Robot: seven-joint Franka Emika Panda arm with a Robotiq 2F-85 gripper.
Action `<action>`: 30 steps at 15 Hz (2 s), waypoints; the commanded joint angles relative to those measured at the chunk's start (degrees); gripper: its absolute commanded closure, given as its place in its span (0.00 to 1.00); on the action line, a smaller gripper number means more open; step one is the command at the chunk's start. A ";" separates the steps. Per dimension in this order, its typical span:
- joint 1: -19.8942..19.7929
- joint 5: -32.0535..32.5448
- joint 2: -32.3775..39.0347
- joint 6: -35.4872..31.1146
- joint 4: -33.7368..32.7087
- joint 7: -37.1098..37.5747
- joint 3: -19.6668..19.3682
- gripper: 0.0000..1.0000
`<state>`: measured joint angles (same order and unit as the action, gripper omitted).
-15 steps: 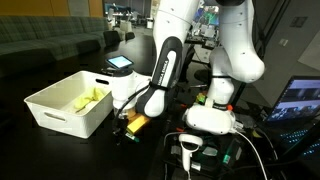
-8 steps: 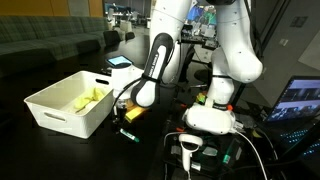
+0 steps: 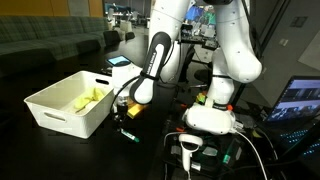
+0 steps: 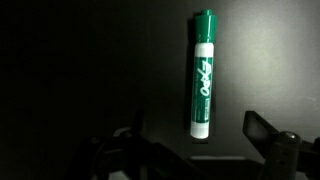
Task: Pick up the two cloths and put them in the box, then pick up the seal tape and marker and put them in the cup
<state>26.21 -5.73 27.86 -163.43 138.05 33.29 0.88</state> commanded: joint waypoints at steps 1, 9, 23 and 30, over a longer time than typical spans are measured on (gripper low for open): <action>-1.06 0.78 -0.17 0.91 -0.36 -3.16 1.27 0.00; -2.34 -0.40 1.85 1.81 -2.18 -6.96 3.86 0.00; -5.08 -1.27 6.09 0.87 -4.65 -10.12 6.37 0.13; -5.45 -1.30 6.05 0.98 -4.66 -10.62 6.56 0.30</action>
<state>21.82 -5.96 33.28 -162.41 134.26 24.54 6.51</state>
